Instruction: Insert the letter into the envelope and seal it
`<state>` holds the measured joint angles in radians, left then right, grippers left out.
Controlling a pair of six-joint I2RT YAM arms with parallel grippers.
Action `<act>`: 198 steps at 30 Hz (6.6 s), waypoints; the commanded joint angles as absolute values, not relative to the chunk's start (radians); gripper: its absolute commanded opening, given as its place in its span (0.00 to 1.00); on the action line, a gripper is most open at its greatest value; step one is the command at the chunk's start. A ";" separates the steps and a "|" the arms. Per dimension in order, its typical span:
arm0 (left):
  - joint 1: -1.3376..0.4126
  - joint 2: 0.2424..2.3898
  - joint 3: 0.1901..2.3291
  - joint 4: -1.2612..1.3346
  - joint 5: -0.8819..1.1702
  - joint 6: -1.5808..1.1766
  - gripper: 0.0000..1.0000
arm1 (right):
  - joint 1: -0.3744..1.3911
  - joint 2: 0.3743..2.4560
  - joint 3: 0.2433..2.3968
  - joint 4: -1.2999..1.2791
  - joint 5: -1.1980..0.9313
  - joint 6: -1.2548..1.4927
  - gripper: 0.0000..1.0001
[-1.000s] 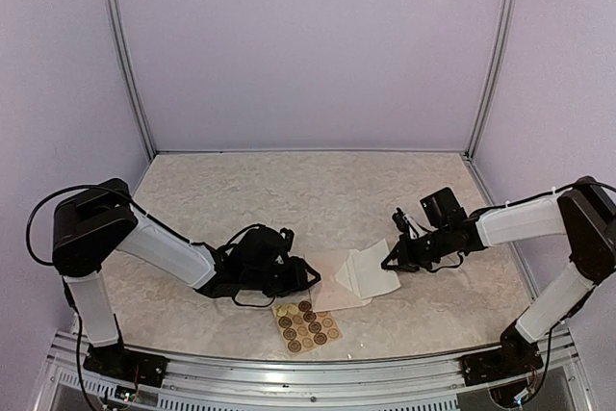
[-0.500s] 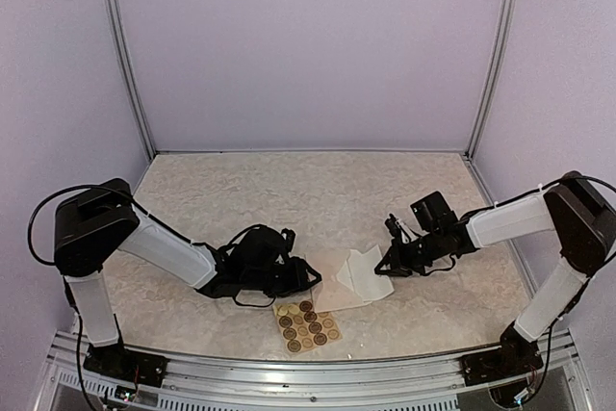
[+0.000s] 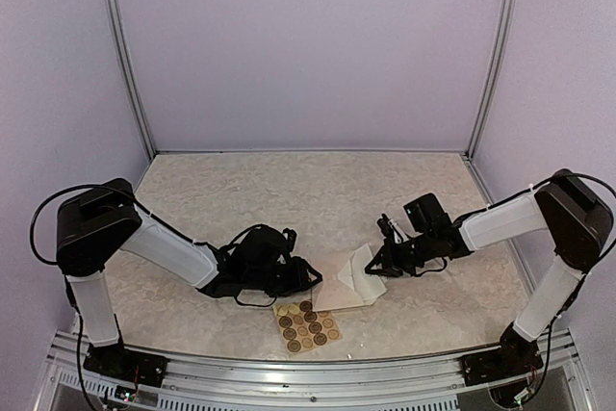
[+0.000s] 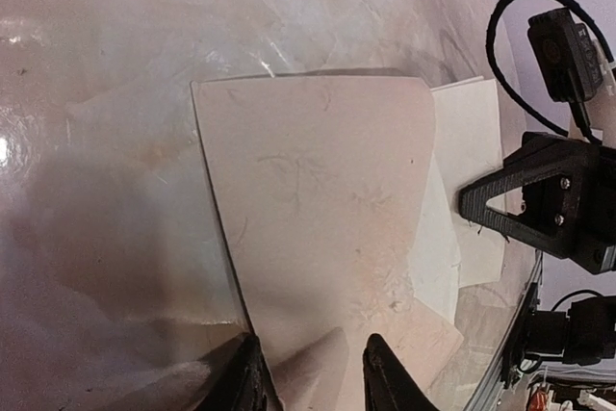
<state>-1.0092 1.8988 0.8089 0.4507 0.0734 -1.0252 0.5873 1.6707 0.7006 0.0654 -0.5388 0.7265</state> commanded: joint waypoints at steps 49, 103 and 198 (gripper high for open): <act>-1.034 1.935 0.807 0.431 0.082 -1.024 0.00 | 0.670 1.638 0.635 0.266 -0.486 0.927 0.00; -1.058 2.040 0.867 0.407 0.056 -0.986 0.09 | 0.644 1.495 0.593 0.010 -0.354 0.810 0.00; -1.086 1.848 0.810 0.322 -0.006 -0.997 0.31 | 0.744 1.517 0.735 -0.218 -0.216 0.663 0.27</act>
<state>-1.0824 1.8248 0.8097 0.3061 -0.0124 -0.9981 0.7250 1.4792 0.7280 -0.2081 -0.2340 0.6724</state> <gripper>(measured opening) 0.319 0.295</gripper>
